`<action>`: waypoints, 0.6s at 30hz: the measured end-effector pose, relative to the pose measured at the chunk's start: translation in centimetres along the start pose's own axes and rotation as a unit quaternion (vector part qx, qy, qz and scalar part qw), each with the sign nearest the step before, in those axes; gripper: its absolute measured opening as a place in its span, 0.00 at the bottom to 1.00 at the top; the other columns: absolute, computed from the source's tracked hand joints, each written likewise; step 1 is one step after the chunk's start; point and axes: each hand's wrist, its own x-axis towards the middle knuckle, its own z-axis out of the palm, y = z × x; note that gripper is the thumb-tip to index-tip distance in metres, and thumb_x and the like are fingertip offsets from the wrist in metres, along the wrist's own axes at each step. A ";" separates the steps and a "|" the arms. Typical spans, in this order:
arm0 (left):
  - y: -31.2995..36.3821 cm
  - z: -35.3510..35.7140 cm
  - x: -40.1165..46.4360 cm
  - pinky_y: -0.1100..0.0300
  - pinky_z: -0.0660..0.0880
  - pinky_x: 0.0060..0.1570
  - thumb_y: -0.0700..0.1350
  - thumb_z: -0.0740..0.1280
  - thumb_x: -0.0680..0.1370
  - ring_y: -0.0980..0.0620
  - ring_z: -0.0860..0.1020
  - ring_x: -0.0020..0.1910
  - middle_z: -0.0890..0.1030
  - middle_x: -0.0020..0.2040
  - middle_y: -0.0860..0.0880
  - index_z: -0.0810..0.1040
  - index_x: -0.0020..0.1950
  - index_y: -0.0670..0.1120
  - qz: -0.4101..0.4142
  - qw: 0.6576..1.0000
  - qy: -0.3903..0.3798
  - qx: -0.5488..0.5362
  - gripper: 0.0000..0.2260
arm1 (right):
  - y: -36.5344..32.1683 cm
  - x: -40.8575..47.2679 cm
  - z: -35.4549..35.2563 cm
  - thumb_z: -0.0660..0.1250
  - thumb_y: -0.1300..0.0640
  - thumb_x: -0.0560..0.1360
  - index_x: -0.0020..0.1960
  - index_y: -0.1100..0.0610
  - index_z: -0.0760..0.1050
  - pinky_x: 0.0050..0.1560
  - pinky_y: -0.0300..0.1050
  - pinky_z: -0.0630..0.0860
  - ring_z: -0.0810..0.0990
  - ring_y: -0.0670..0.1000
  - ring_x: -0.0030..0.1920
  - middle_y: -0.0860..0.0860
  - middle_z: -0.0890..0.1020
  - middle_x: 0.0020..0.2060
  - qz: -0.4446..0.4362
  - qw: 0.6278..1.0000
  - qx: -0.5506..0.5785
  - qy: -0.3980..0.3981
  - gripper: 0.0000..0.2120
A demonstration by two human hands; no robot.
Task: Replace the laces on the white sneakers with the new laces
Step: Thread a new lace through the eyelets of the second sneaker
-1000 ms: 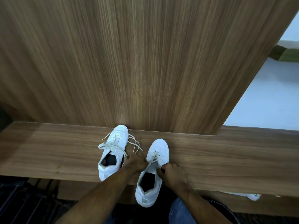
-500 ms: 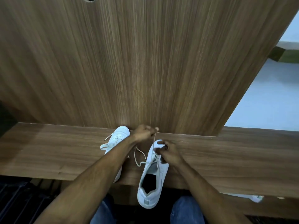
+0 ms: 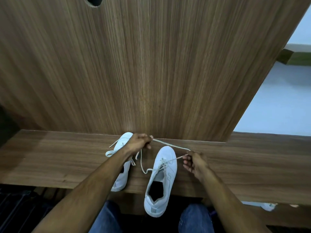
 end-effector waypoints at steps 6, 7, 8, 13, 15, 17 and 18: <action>-1.9 2.9 0.1 0.70 0.69 0.33 0.43 0.68 0.78 0.62 0.73 0.26 0.77 0.29 0.49 0.77 0.41 0.41 0.008 0.996 -0.075 0.052 0.08 | 0.5 -1.8 3.3 0.68 0.68 0.73 0.57 0.52 0.74 0.29 0.42 0.75 0.76 0.45 0.27 0.57 0.80 0.39 -0.171 0.953 -0.204 -0.148 0.16; -1.9 3.4 0.2 0.69 0.70 0.35 0.44 0.69 0.78 0.61 0.74 0.27 0.77 0.30 0.49 0.77 0.41 0.41 0.014 0.995 -0.088 0.054 0.08 | 0.6 -1.9 3.9 0.67 0.69 0.74 0.54 0.56 0.76 0.28 0.40 0.74 0.76 0.44 0.27 0.59 0.79 0.39 -0.192 0.936 -0.241 -0.171 0.12; -2.0 3.6 0.2 0.67 0.71 0.36 0.44 0.69 0.77 0.60 0.75 0.28 0.78 0.31 0.48 0.78 0.40 0.41 0.021 0.993 -0.097 0.056 0.09 | 0.7 -1.8 4.4 0.65 0.70 0.75 0.50 0.61 0.77 0.28 0.38 0.73 0.76 0.43 0.28 0.61 0.79 0.40 -0.211 0.921 -0.273 -0.179 0.08; -3.8 2.5 -0.5 0.68 0.70 0.35 0.48 0.69 0.77 0.59 0.74 0.29 0.77 0.30 0.50 0.76 0.36 0.43 0.005 0.994 -0.079 0.072 0.13 | 0.7 -0.8 2.6 0.63 0.64 0.78 0.45 0.59 0.78 0.29 0.39 0.72 0.76 0.47 0.28 0.55 0.81 0.37 -0.152 0.954 -0.234 -0.107 0.06; -5.4 1.4 -0.8 0.69 0.68 0.33 0.48 0.69 0.77 0.58 0.71 0.29 0.76 0.30 0.48 0.74 0.34 0.43 -0.003 0.995 -0.061 0.074 0.15 | 0.8 0.0 0.9 0.64 0.64 0.77 0.45 0.58 0.79 0.32 0.41 0.74 0.76 0.49 0.29 0.54 0.82 0.36 -0.101 0.980 -0.161 -0.055 0.06; -6.9 0.2 -1.0 0.67 0.68 0.35 0.47 0.69 0.78 0.58 0.71 0.29 0.77 0.30 0.48 0.74 0.33 0.43 -0.009 0.997 -0.038 0.069 0.15 | 1.0 0.5 -0.8 0.65 0.63 0.76 0.43 0.58 0.78 0.33 0.41 0.74 0.77 0.49 0.29 0.54 0.82 0.35 -0.078 0.990 -0.121 -0.010 0.05; -7.6 -0.2 -1.2 0.64 0.68 0.37 0.46 0.69 0.77 0.57 0.72 0.31 0.77 0.30 0.48 0.74 0.33 0.43 -0.012 0.998 -0.022 0.064 0.14 | 1.2 0.8 -1.5 0.65 0.64 0.76 0.43 0.58 0.78 0.32 0.41 0.74 0.77 0.50 0.29 0.54 0.82 0.34 -0.072 0.991 -0.116 0.005 0.06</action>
